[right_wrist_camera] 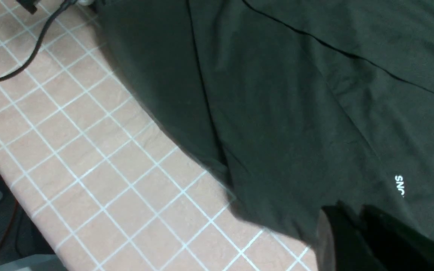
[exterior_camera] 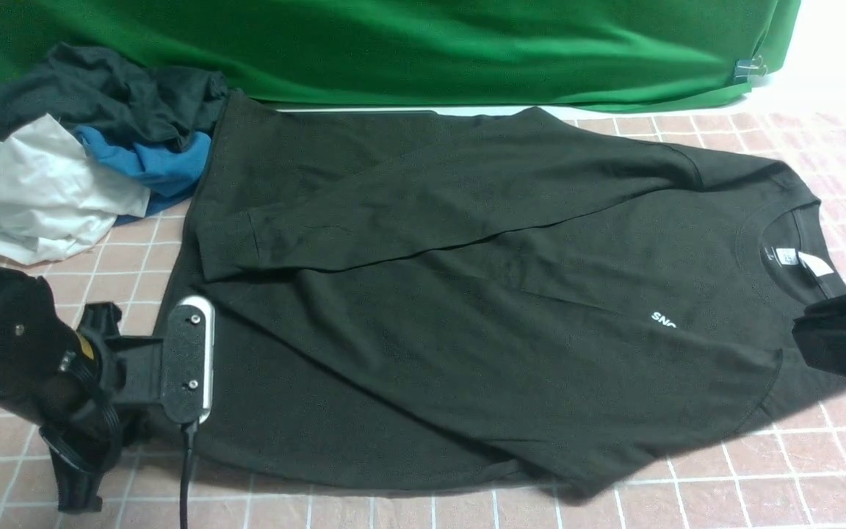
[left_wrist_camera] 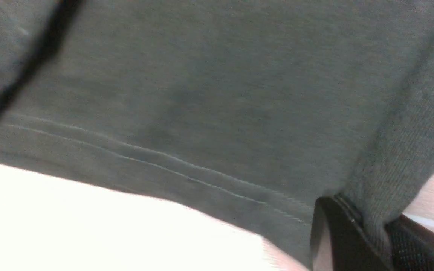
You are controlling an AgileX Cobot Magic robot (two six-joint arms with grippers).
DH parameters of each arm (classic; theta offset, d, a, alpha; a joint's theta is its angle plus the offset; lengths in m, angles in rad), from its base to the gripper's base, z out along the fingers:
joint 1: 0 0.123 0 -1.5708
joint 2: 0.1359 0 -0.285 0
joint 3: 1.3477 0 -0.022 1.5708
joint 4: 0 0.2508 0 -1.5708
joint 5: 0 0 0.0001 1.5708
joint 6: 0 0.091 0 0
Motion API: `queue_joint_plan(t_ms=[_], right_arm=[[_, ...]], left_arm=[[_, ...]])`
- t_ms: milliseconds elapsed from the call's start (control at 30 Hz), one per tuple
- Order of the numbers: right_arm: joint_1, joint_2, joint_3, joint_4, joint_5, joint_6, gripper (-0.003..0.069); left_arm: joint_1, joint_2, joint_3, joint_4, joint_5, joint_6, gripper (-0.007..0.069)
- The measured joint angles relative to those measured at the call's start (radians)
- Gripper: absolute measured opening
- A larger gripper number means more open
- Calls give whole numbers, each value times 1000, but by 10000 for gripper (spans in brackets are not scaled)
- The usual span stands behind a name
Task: Fold a long-sleeved shirt over a pink coffee tablecloth.
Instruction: 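Grasp the near edge of the shirt at its hem and shoulder corners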
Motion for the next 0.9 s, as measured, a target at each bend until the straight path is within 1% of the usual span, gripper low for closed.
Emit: queue_joint_plan(t_ms=[67, 167, 200, 233, 267, 300, 400, 467, 533, 600, 667, 733, 800, 833, 867, 900], right_arm=[[0, 18, 0, -28, 0, -7, 62], [0, 81, 0, -109, 0, -31, 62], [0, 93, 0, -114, 0, -35, 62], [0, 144, 0, -151, 0, -54, 62], [0, 158, 0, -159, -1, -64, 62], [0, 213, 0, -187, -1, -79, 62], [-4, 279, 0, -215, 2, -93, 62], [-39, 345, 0, -225, 6, -136, 60], [-84, 391, 18, -230, -14, -206, 50], [-106, 407, 37, -231, -40, -226, 45], [-167, 448, 115, -235, -127, -267, 47], [-204, 473, 173, -236, -211, -297, 87], [-232, 502, 242, -236, -301, -343, 169], [-246, 518, 277, -236, -364, -380, 239], [-250, 528, 296, -236, -388, -411, 288], [-251, 533, 305, -236, -401, -428, 311]], left_arm=[[0, -15, 0, -3, 45, -28, 39], [0, -59, 0, -15, 69, -89, 39], [0, -62, 0, -19, 69, -109, 39], [0, -88, 0, -46, 66, -164, 39], [0, -91, 0, -50, 64, -180, 39], [0, -115, 0, -80, 54, -233, 39], [0, -146, 0, -125, 51, -272, 39], [0, -173, 0, -171, 56, -287, 39], [0, -194, 1, -205, 61, -288, 39], [0, -204, 1, -222, 62, -289, 39], [0, -222, 1, -252, 58, -289, 39], [0, -231, 1, -261, 47, -289, 39], [0, -234, 1, -272, 28, -289, 39], [0, -234, 1, -281, 22, -289, 39], [0, -234, 0, -287, 21, -289, 39], [0, -234, -1, -289, 21, -289, 39]])
